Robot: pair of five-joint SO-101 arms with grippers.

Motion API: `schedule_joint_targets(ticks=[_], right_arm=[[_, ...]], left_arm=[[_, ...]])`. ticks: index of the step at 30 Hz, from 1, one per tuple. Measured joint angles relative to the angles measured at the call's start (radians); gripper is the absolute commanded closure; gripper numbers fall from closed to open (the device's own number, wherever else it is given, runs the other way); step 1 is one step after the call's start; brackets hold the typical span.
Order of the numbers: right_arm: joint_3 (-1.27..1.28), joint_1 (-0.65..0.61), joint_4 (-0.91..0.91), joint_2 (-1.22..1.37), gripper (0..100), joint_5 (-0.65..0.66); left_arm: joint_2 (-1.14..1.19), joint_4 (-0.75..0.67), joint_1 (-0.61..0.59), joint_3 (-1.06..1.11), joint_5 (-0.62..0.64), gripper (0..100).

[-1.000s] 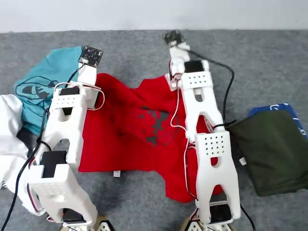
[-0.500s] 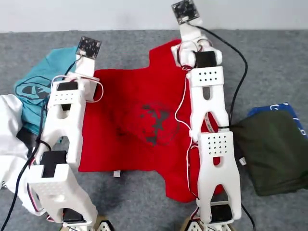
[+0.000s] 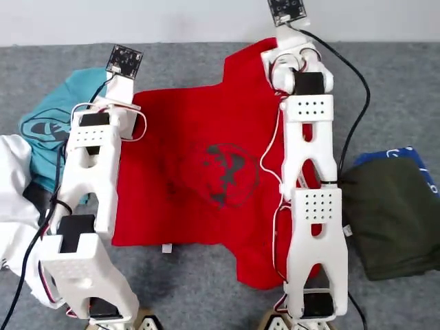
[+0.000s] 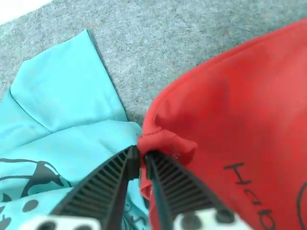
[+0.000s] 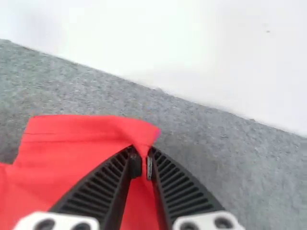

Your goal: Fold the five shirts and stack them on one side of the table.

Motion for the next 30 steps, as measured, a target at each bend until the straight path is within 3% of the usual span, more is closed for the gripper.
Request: schedule_joint_targets(ticks=[9,14,23,30], right_arm=[[0.000,0.012,0.471,-0.121,98.8,0.000],[0.000,0.051,0.640,-0.213,98.8,0.000],[0.035,0.089,0.655,-0.344,98.8,0.000],[0.474,0.089,0.657,-0.612,98.8,0.005]], left_arm=[[0.000,0.203,0.002,0.000,0.000,98],[0.000,0.298,-0.002,-0.002,0.000,98],[-0.063,0.503,-0.094,-0.028,-0.002,98],[-0.075,0.594,-0.110,-0.028,-0.092,98]])
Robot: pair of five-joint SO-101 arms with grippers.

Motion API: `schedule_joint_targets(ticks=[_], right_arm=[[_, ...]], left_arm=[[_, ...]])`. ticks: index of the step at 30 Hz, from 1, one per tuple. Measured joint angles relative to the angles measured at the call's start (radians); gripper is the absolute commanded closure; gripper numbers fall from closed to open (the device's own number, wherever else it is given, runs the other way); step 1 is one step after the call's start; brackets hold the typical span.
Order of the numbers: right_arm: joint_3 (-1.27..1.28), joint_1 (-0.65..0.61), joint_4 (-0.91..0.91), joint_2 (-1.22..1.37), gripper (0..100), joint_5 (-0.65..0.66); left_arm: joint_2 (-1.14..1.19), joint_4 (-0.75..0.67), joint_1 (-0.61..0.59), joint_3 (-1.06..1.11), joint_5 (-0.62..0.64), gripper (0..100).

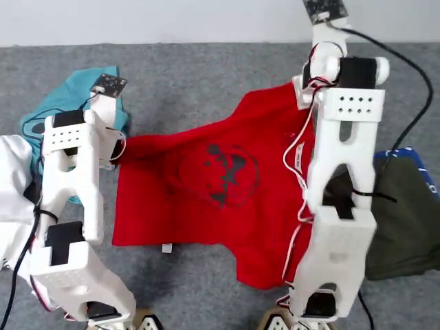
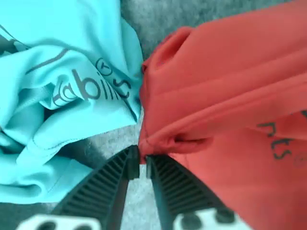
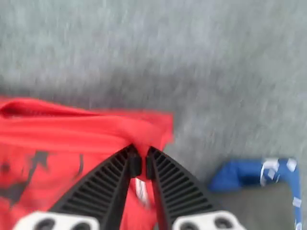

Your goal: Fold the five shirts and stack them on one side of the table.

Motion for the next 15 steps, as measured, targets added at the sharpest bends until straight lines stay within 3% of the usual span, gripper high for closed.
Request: schedule_joint_targets(ticks=[7,15], right_arm=[[0.496,0.005,0.000,-0.313,98.8,0.075],[0.821,0.011,0.000,-0.566,98.8,0.144]], left_arm=[[0.000,0.074,0.000,0.000,-0.006,98],[0.000,0.244,0.000,0.000,-0.009,98]])
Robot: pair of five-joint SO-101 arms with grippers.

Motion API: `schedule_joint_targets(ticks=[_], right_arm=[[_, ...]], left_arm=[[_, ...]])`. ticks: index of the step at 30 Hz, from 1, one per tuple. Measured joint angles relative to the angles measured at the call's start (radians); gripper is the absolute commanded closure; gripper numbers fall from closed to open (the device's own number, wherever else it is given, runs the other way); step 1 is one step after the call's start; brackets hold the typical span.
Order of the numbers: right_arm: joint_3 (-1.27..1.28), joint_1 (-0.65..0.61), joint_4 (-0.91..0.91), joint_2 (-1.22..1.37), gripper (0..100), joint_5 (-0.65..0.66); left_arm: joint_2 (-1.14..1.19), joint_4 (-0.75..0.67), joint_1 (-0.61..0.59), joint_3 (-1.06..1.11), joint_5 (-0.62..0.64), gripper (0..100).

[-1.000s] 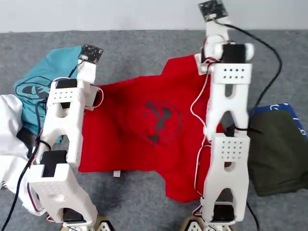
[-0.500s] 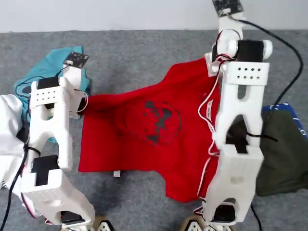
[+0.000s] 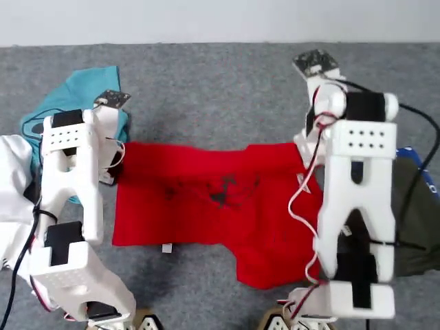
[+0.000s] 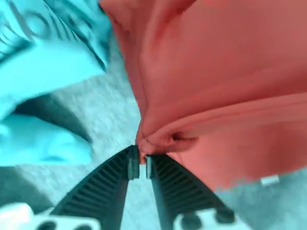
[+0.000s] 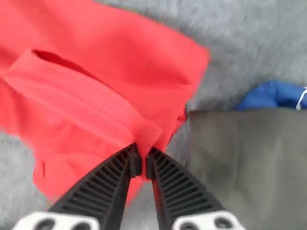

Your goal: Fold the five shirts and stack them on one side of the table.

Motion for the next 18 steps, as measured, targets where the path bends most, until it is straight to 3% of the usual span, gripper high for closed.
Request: schedule_joint_targets(ticks=[8,18], right_arm=[[0.218,0.028,0.000,-0.184,98.8,0.049],[0.493,0.101,-0.008,-0.371,98.8,0.104]], left_arm=[[0.000,0.140,-0.002,0.000,-0.060,98],[-0.002,0.153,-0.002,0.014,-0.095,98]])
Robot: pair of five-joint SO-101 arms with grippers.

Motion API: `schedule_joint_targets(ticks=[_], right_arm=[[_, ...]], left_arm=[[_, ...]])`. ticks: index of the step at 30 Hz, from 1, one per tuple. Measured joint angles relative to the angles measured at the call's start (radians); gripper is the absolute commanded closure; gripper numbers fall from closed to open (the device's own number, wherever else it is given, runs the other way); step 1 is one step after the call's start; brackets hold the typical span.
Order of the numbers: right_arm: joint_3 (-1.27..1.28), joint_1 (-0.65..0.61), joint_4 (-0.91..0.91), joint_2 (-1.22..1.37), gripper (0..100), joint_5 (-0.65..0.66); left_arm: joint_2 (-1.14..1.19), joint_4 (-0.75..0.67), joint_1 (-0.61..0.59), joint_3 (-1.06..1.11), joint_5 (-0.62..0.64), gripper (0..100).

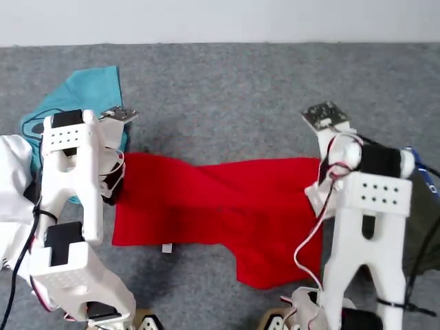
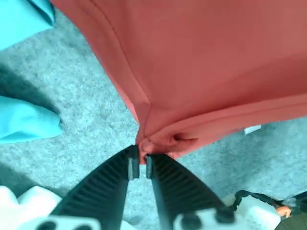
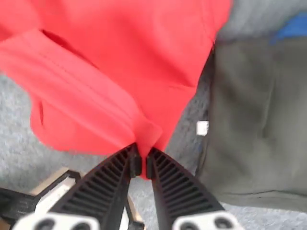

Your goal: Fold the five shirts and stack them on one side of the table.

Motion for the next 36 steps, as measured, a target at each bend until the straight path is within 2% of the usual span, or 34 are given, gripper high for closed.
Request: schedule_joint_targets(ticks=[8,16,27,36], right_arm=[[0.158,0.005,-0.009,-0.144,98.8,0.034],[0.301,0.008,-0.077,-0.181,98.8,0.066],[0.321,0.009,-0.048,-0.181,98.8,0.072],[0.347,0.009,-0.025,-0.261,98.6,0.072]], left_arm=[[-0.008,0.002,0.000,0.127,-0.092,98],[-0.008,0.002,0.000,0.189,-0.195,98],[-0.008,0.002,-0.110,0.198,-0.250,98],[-0.008,0.002,-0.037,0.296,-0.288,98]])
